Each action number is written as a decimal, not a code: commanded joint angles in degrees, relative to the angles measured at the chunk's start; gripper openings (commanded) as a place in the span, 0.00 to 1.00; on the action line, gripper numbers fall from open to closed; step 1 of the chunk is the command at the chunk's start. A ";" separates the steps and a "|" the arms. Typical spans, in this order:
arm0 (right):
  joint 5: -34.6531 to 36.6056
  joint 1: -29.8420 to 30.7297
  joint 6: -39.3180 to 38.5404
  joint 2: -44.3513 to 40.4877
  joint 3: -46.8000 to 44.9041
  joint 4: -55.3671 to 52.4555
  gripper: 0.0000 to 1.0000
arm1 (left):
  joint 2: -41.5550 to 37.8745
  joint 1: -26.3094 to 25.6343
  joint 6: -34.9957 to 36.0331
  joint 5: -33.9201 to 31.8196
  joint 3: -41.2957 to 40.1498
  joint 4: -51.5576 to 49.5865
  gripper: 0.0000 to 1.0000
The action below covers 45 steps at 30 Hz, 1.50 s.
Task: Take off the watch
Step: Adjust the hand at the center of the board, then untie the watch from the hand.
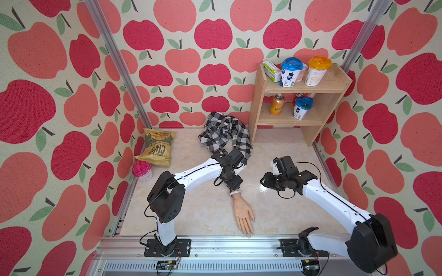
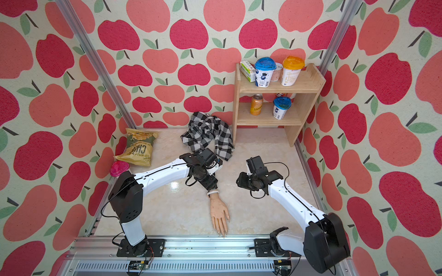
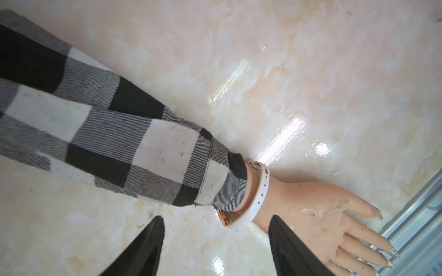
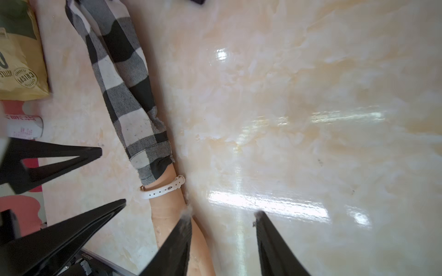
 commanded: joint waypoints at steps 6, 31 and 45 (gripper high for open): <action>-1.92 -3.97 -0.67 -6.28 -5.88 0.65 0.48 | 5.41 -2.91 8.93 0.10 7.14 -9.33 0.64; -2.63 -4.28 -1.63 -3.13 -5.72 3.39 0.48 | 15.06 -6.39 9.42 -7.30 12.47 -14.66 0.47; -3.71 -4.27 -1.28 -0.62 -4.59 5.76 0.48 | 11.61 -8.02 6.93 -12.87 4.27 -14.61 0.35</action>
